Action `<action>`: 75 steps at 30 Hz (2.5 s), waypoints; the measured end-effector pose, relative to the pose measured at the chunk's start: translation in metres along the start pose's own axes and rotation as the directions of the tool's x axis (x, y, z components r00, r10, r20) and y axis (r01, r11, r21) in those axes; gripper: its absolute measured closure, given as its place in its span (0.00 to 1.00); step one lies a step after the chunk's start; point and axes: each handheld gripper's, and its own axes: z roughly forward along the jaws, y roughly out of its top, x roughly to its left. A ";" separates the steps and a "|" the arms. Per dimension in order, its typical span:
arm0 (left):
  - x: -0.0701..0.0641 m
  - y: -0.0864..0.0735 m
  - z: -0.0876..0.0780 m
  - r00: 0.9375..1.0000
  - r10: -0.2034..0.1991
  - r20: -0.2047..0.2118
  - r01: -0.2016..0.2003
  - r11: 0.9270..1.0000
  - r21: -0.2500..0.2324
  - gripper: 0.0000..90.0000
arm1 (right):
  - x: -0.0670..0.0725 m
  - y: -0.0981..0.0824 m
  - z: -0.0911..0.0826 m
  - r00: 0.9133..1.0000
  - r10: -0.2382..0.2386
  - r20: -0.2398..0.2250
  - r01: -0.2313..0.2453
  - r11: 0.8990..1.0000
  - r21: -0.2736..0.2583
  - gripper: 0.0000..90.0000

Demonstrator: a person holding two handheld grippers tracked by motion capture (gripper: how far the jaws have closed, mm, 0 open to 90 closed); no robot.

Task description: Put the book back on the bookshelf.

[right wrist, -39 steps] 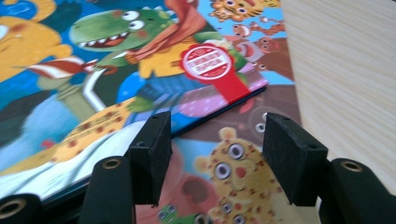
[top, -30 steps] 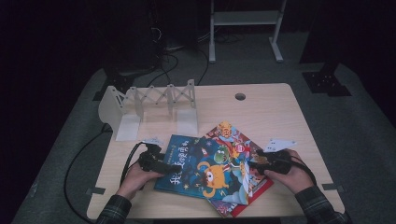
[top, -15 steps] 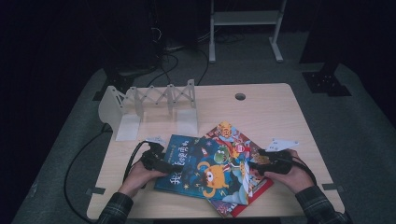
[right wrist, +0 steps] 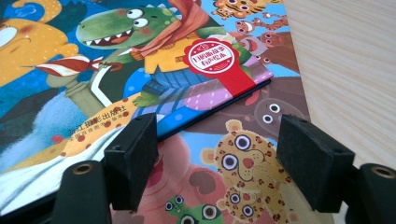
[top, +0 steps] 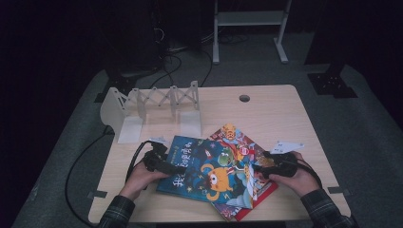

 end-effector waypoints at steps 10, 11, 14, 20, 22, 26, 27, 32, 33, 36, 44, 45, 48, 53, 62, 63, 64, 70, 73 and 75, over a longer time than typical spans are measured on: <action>-0.009 0.012 -0.018 1.000 0.021 0.013 -0.020 0.997 -0.079 0.00 | 0.000 0.000 0.000 1.000 -0.003 -0.001 0.003 1.000 0.000 0.31; -0.011 0.014 -0.020 1.000 0.025 0.014 -0.024 0.996 -0.091 0.00 | 0.000 0.000 0.000 1.000 -0.003 -0.001 0.003 1.000 0.000 0.32; -0.016 0.020 -0.026 0.999 0.043 0.008 -0.042 0.994 -0.102 0.00 | 0.001 0.000 0.000 1.000 -0.005 0.001 0.005 1.000 0.000 0.33; -0.022 0.032 -0.034 0.998 0.060 0.006 -0.059 0.990 -0.131 0.00 | 0.002 0.000 0.000 1.000 -0.008 -0.003 0.008 1.000 -0.002 0.35; -0.025 0.036 -0.037 0.998 0.065 0.008 -0.063 0.988 -0.140 0.00 | 0.002 0.000 0.000 1.000 -0.004 -0.006 0.004 1.000 -0.002 0.35; -0.031 0.044 -0.043 0.997 0.081 0.013 -0.078 0.985 -0.155 0.00 | 0.001 0.000 0.000 1.000 -0.002 -0.013 0.002 1.000 -0.001 0.36; -0.033 0.046 -0.044 0.996 0.084 0.011 -0.082 0.984 -0.155 0.00 | 0.001 0.000 0.000 1.000 -0.002 -0.014 0.002 1.000 -0.002 0.36; -0.040 0.058 -0.050 0.994 0.106 0.011 -0.103 0.981 -0.165 0.00 | 0.001 0.000 0.000 1.000 -0.006 -0.016 0.006 1.000 -0.003 0.36; -0.042 0.061 -0.051 0.994 0.113 0.007 -0.111 0.981 -0.158 0.00 | 0.002 0.000 0.000 1.000 -0.006 -0.017 0.006 1.000 -0.004 0.36; -0.047 0.069 -0.053 0.991 0.132 0.000 -0.130 0.980 -0.152 0.00 | 0.002 0.001 0.001 1.000 -0.010 -0.021 0.010 1.000 -0.004 0.36; -0.062 0.091 -0.061 0.983 0.183 -0.002 -0.182 0.975 -0.128 0.00 | 0.004 0.003 0.001 0.999 -0.030 -0.021 0.030 1.000 -0.002 0.38; -0.064 0.094 -0.062 0.982 0.187 0.000 -0.186 0.975 -0.124 0.00 | 0.004 0.003 0.001 0.999 -0.036 -0.021 0.036 0.999 -0.002 0.39; -0.069 0.102 -0.064 0.979 0.205 0.006 -0.203 0.973 -0.109 0.00 | 0.004 0.003 0.001 0.999 -0.037 -0.022 0.037 0.999 -0.001 0.39; -0.076 0.112 -0.065 0.973 0.232 0.021 -0.229 0.970 -0.083 0.00 | 0.006 0.004 0.001 0.999 -0.046 -0.018 0.046 0.999 0.008 0.41; -0.079 0.124 -0.072 0.970 0.236 0.058 -0.232 0.970 -0.072 0.09 | 0.007 0.004 0.001 0.999 -0.044 -0.019 0.044 0.999 0.005 0.41; -0.080 0.126 -0.072 0.971 0.233 0.059 -0.229 0.971 -0.075 0.11 | 0.007 0.004 0.001 0.999 -0.046 -0.019 0.046 0.999 0.005 0.41; -0.080 0.127 -0.073 0.970 0.234 0.063 -0.229 0.971 -0.074 0.13 | 0.007 0.004 0.001 0.999 -0.048 -0.018 0.048 0.999 0.004 0.41; -0.076 0.132 -0.077 0.976 0.207 0.066 -0.202 0.976 -0.078 0.26 | 0.009 0.005 0.001 0.998 -0.060 -0.016 0.060 0.998 0.009 0.42; -0.072 0.133 -0.079 0.980 0.190 0.061 -0.186 0.980 -0.069 0.32 | 0.010 0.005 0.001 0.998 -0.053 -0.018 0.053 0.999 0.007 0.43; -0.070 0.133 -0.080 0.983 0.178 0.053 -0.175 0.983 -0.059 0.37 | 0.010 0.005 0.002 0.999 -0.051 -0.021 0.051 0.999 0.006 0.43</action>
